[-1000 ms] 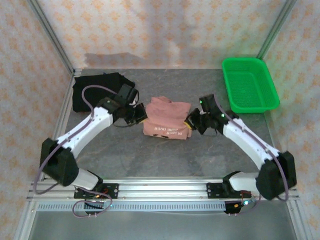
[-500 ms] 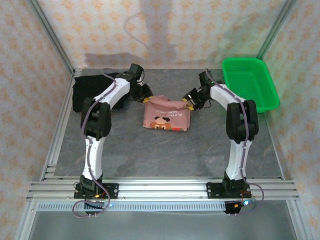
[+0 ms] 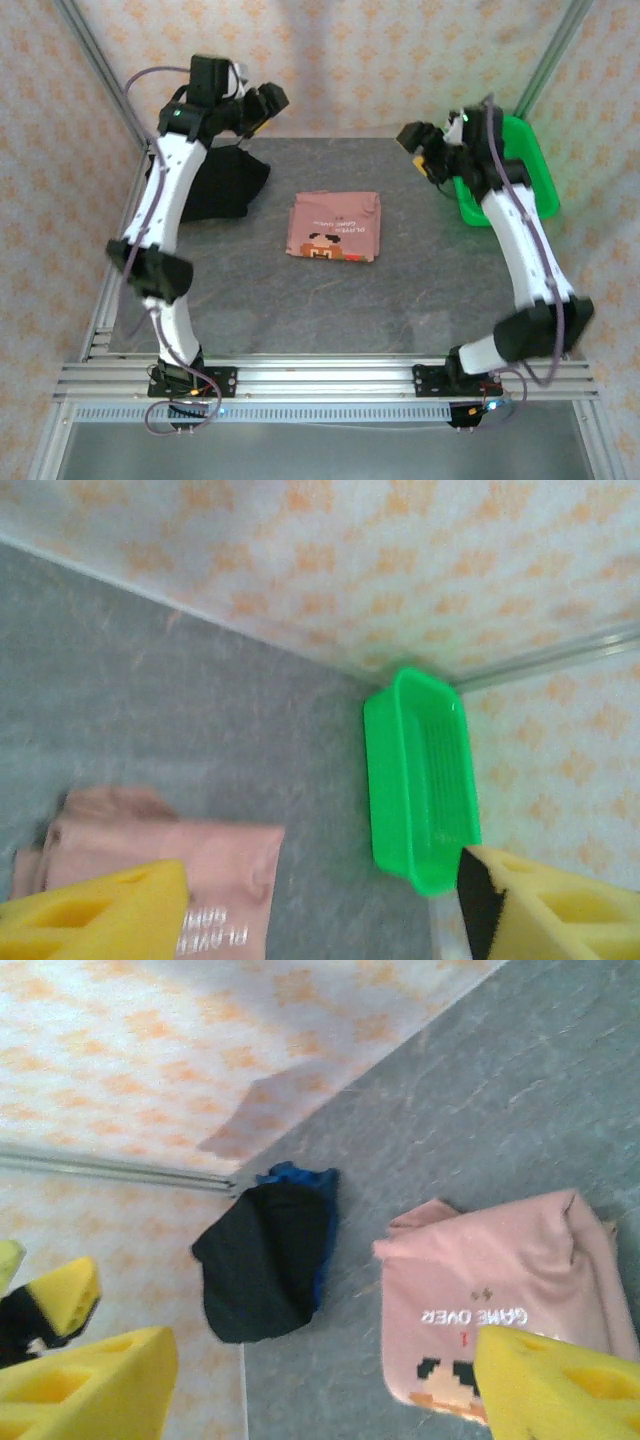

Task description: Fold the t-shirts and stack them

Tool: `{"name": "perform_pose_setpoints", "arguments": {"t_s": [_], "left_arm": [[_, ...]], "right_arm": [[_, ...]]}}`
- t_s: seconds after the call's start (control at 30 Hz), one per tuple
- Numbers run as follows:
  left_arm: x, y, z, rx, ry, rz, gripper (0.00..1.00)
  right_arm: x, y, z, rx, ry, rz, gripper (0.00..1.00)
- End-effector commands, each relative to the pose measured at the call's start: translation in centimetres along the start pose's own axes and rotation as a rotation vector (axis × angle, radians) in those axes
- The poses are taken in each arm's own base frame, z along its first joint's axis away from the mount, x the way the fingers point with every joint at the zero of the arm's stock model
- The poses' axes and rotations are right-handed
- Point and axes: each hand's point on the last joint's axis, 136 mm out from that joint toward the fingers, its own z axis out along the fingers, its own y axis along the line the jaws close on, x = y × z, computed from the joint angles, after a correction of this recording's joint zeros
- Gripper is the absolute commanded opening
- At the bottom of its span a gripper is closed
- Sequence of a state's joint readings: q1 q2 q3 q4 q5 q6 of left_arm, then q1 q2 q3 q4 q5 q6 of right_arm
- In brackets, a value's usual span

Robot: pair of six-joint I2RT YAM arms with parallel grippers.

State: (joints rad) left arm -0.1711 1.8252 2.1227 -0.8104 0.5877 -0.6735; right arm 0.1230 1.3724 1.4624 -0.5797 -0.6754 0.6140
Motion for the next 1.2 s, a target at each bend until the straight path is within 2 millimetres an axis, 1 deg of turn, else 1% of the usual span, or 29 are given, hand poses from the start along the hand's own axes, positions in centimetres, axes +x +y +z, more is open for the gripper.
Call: {"name": "perform_pose_setpoints", "arguments": {"t_s": [0.0, 0.03, 0.07, 0.1, 0.13, 0.17, 0.2, 0.27, 0.37, 0.4, 0.5, 0.67, 0.8, 0.93, 1.0, 1.07, 1.17], "left_arm": [[6.6, 5.9, 1.7, -0.083, 0.165, 0.025, 0.77], [8.3, 7.4, 2.0, -0.098, 0.194, 0.021, 0.78], [10.1, 9.2, 2.4, -0.119, 0.228, 0.011, 0.81], [11.8, 10.6, 2.9, -0.118, 0.258, -0.007, 0.88], [13.2, 11.7, 3.6, -0.107, 0.290, -0.025, 0.93], [14.6, 12.9, 4.3, -0.113, 0.323, -0.041, 0.94], [15.6, 14.0, 4.9, -0.127, 0.345, -0.044, 0.94], [16.5, 15.6, 5.9, -0.159, 0.347, -0.032, 0.94], [17.3, 16.9, 7.9, -0.173, 0.369, -0.035, 0.92], [17.6, 17.1, 8.6, -0.175, 0.384, -0.006, 0.91], [18.3, 17.7, 10.7, -0.194, 0.419, 0.013, 0.90], [19.6, 20.2, 14.1, -0.279, 0.485, 0.016, 0.88], [20.1, 21.3, 15.7, -0.340, 0.516, 0.036, 0.87], [20.4, 21.4, 17.0, -0.390, 0.522, 0.075, 0.85], [20.9, 21.0, 17.6, -0.411, 0.526, 0.108, 0.84], [21.7, 20.4, 18.3, -0.432, 0.536, 0.141, 0.82], [22.9, 20.8, 18.8, -0.504, 0.569, 0.181, 0.78]], "right_arm": [[5.9, -6.4, 2.0, 0.071, 0.123, 0.102, 0.84], [7.2, -7.6, 1.8, 0.084, 0.129, 0.109, 0.85], [8.5, -8.9, 1.7, 0.093, 0.138, 0.117, 0.85], [9.8, -10.3, 1.9, 0.104, 0.156, 0.135, 0.86], [10.8, -10.9, 1.8, 0.098, 0.163, 0.136, 0.86], [11.9, -11.9, 1.9, 0.106, 0.180, 0.144, 0.86], [12.8, -12.7, 2.1, 0.112, 0.193, 0.151, 0.86], [14.1, -13.7, 2.5, 0.114, 0.210, 0.154, 0.86], [15.3, -14.6, 3.1, 0.117, 0.223, 0.163, 0.86], [15.6, -14.8, 3.2, 0.119, 0.224, 0.166, 0.86], [16.1, -14.8, 3.5, 0.120, 0.233, 0.165, 0.86], [16.1, -14.0, 3.0, 0.112, 0.235, 0.153, 0.87], [15.8, -13.2, 2.1, 0.122, 0.237, 0.118, 0.87], [15.4, -12.3, 1.6, 0.109, 0.229, 0.101, 0.87], [15.2, -12.0, 1.4, 0.104, 0.221, 0.101, 0.87], [15.0, -11.7, 1.3, 0.099, 0.215, 0.100, 0.87], [14.6, -10.8, 0.9, 0.083, 0.207, 0.090, 0.87]]}}
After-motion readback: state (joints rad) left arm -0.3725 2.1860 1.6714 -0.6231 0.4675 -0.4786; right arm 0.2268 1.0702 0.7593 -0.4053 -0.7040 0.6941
